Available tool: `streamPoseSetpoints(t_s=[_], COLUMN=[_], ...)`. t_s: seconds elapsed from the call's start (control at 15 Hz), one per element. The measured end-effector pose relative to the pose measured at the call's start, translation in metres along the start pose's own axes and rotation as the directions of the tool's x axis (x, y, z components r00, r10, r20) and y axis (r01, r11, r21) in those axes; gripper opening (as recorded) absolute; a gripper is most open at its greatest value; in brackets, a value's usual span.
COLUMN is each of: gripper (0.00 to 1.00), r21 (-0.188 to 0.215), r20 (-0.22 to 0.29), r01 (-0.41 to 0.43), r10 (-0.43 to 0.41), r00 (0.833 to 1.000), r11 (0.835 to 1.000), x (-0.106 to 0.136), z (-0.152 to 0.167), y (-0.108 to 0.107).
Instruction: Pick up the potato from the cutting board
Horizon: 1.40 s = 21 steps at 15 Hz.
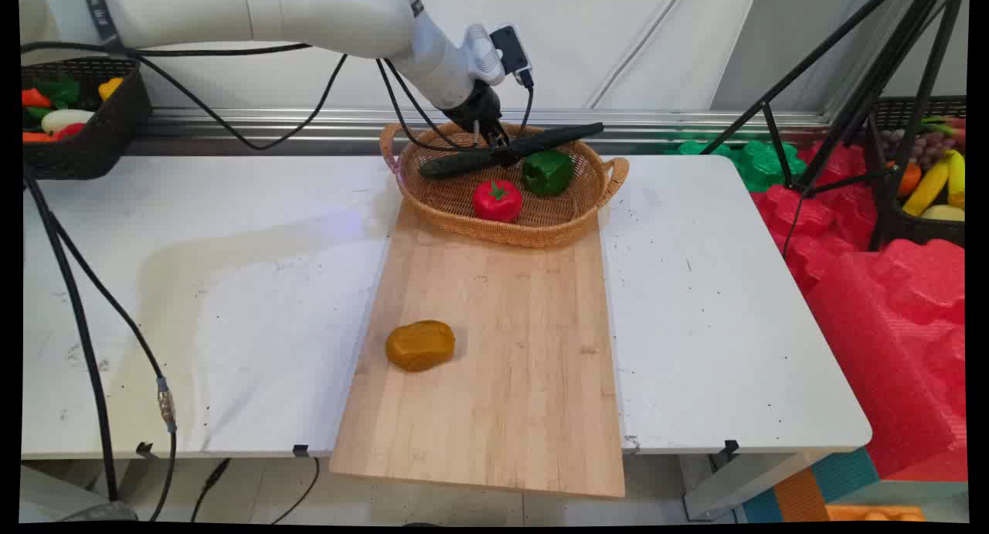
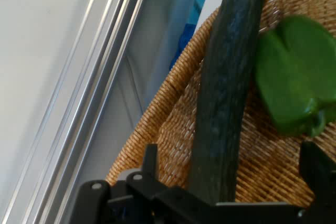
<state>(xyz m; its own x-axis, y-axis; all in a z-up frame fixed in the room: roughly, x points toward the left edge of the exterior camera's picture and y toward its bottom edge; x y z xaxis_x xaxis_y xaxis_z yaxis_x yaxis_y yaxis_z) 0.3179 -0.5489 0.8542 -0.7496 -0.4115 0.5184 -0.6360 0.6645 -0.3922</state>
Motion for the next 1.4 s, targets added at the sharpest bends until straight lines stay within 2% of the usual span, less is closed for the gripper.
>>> streamPoseSetpoints(t_s=[0.33, 0.73, 1.07, 1.4], gripper=[1.00, 1.00, 1.00, 1.00], r21=[0.001, -0.039, -0.112, -0.196], r20=[-0.021, -0.024, 0.000, 0.061], r01=[0.022, 0.028, 0.011, -0.018], r10=[-0.022, -0.029, -0.011, 0.030], r00=[1.000, 0.999, 1.000, 0.998], r11=[1.000, 0.999, 0.994, 0.980], x=[0.005, 0.000, -0.020, -0.056], z=[-0.039, -0.091, -0.146, -0.197], y=[0.009, 0.033, 0.069, 0.106])
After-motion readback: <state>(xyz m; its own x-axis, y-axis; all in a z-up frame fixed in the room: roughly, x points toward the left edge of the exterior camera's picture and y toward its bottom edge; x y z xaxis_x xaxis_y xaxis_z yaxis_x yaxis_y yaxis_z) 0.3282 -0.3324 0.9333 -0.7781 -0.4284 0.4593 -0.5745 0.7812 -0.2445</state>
